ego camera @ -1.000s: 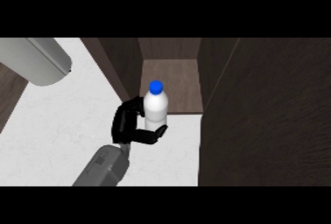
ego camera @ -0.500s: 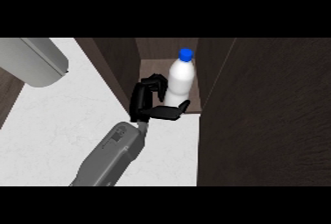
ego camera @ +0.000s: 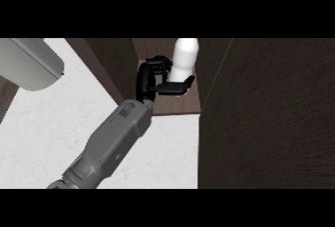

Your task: Pick up the bottled water, place it into the cabinet and close the cabinet

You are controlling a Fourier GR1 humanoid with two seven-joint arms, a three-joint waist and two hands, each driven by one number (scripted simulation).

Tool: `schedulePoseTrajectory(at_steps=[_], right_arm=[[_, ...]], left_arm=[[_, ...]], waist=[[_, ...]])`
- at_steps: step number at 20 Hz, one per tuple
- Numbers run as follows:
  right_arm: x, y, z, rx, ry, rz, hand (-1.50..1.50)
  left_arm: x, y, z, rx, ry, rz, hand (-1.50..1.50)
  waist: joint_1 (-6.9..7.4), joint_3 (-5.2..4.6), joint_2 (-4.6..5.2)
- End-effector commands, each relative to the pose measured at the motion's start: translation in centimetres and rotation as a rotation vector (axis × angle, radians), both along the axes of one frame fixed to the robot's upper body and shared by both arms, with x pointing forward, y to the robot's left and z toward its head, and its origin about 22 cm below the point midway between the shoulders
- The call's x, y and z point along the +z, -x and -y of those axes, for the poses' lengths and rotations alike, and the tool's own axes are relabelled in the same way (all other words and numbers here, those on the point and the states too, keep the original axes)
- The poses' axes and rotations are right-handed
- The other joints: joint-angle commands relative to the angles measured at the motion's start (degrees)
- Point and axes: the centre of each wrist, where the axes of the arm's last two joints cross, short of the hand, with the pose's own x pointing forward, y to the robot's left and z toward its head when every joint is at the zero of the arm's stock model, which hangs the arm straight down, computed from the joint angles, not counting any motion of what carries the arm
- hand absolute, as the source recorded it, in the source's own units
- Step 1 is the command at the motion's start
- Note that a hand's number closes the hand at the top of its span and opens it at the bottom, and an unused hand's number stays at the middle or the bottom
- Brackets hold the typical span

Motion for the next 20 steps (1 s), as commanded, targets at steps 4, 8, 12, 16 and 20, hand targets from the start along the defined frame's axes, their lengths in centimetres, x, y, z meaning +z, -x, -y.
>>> schedulePoseTrajectory(at_steps=[4,8,12,16,20], right_arm=[[1.6,0.4,0.2,0.023,-0.070,0.036,-1.50],[0.3,-0.5,1.0,0.019,-0.066,0.050,-1.50],[1.2,-0.1,0.4,0.033,-0.067,0.049,-1.50],[1.3,0.1,0.5,0.045,-0.054,0.050,-1.50],[0.7,0.0,0.1,0.071,-0.046,0.059,-1.50]], left_arm=[[-0.3,-2.3,-1.3,0.067,-0.241,0.003,1.50],[0.2,-3.3,-1.7,0.158,-0.255,-0.053,1.50],[-0.9,-3.3,-3.8,0.243,-0.170,-0.069,1.50],[-1.1,-3.8,-5.4,0.256,-0.224,-0.064,1.50],[-0.5,-4.2,-5.5,0.301,-0.371,0.016,-1.50]], waist=[[-0.45,0.02,0.35],[-0.54,0.03,0.77],[-1.51,-0.10,1.27],[-2.12,-0.10,1.38],[-2.79,-0.10,1.48]])
